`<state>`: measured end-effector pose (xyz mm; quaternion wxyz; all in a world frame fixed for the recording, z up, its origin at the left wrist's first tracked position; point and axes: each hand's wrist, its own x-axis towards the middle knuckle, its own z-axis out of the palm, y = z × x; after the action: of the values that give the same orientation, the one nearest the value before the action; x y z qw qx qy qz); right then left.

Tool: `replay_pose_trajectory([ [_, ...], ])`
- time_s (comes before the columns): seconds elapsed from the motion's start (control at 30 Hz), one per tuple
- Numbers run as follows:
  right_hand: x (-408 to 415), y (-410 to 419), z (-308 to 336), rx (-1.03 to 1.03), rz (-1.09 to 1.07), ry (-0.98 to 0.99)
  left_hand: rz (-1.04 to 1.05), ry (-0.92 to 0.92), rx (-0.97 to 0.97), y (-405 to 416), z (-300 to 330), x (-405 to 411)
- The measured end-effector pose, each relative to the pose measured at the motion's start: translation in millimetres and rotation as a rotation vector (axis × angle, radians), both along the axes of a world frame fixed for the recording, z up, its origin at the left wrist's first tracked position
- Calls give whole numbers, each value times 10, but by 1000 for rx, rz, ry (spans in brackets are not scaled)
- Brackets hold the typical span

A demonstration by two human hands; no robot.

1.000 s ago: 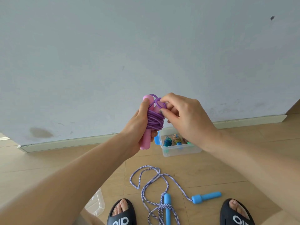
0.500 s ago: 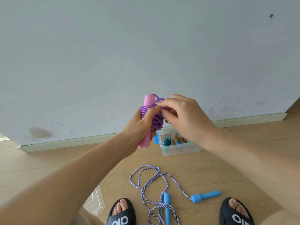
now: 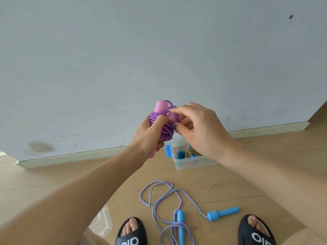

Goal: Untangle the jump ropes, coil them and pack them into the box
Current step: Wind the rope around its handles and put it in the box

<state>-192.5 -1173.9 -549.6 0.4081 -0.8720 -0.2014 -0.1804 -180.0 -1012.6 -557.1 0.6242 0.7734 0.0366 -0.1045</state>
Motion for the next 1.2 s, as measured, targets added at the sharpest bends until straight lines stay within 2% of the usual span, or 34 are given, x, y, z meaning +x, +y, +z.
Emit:
replay_pose_trajectory([
  [0.33, 39, -134, 237, 209, 74, 327, -6, -132, 104, 10, 52, -31],
  [0.43, 83, -178, 268, 210, 124, 403, -33, -170, 111, 27, 50, -38],
  [0.63, 56, -183, 249, 134, 119, 370, -59, -228, 186, 65, 9, -35],
  [0.77, 69, -198, 235, 171, 107, 354, -122, -231, 215, 56, 30, -68],
  [0.87, 67, -205, 220, 196, 113, 388, -121, -245, 322, 79, 15, -77],
  [1.03, 45, -173, 236, 251, 128, 392, -40, -529, 426, 51, 36, -98],
  [1.2, 38, -180, 254, 202, 132, 391, -34, -565, 467, 37, 37, -105],
])
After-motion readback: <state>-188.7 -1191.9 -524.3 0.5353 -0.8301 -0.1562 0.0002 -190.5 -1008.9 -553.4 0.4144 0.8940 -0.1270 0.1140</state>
